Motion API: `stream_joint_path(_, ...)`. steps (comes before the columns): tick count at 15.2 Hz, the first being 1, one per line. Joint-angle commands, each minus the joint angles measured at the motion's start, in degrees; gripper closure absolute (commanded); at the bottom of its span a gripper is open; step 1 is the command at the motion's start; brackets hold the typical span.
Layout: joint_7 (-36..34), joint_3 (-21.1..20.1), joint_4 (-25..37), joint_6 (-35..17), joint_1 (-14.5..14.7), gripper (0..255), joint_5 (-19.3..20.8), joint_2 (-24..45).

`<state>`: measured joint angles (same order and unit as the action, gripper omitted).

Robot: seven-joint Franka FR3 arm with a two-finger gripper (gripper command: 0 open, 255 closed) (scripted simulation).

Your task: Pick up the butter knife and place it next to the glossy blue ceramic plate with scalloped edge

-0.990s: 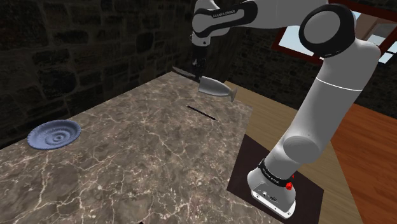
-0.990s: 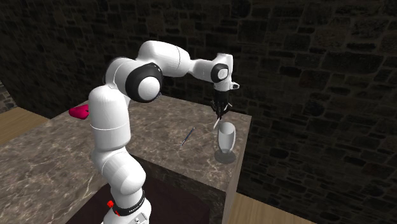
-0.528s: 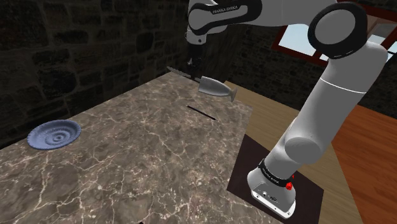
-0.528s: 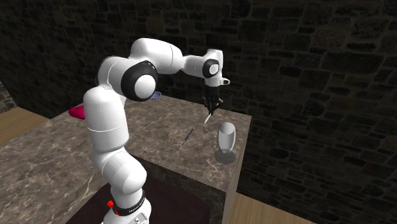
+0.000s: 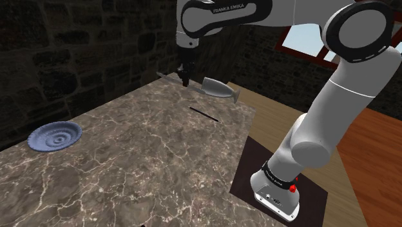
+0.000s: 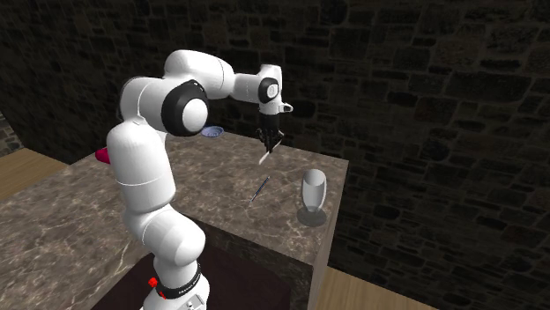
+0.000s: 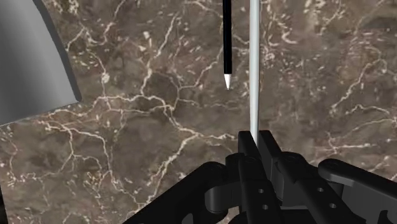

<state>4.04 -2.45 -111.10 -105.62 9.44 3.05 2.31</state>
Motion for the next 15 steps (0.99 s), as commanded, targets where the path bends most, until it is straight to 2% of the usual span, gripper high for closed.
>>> stream_joint_path(1, -2.59, -1.26, 0.40, 0.24, 1.35, 255, -0.30, 0.28)
stream_joint_path(8, -11.70, -5.80, 1.88, 0.91, 6.25, 255, -1.30, 1.41)
stream_joint_path(15, -20.90, -10.06, 6.64, 2.11, 11.31, 255, -1.56, 5.19)
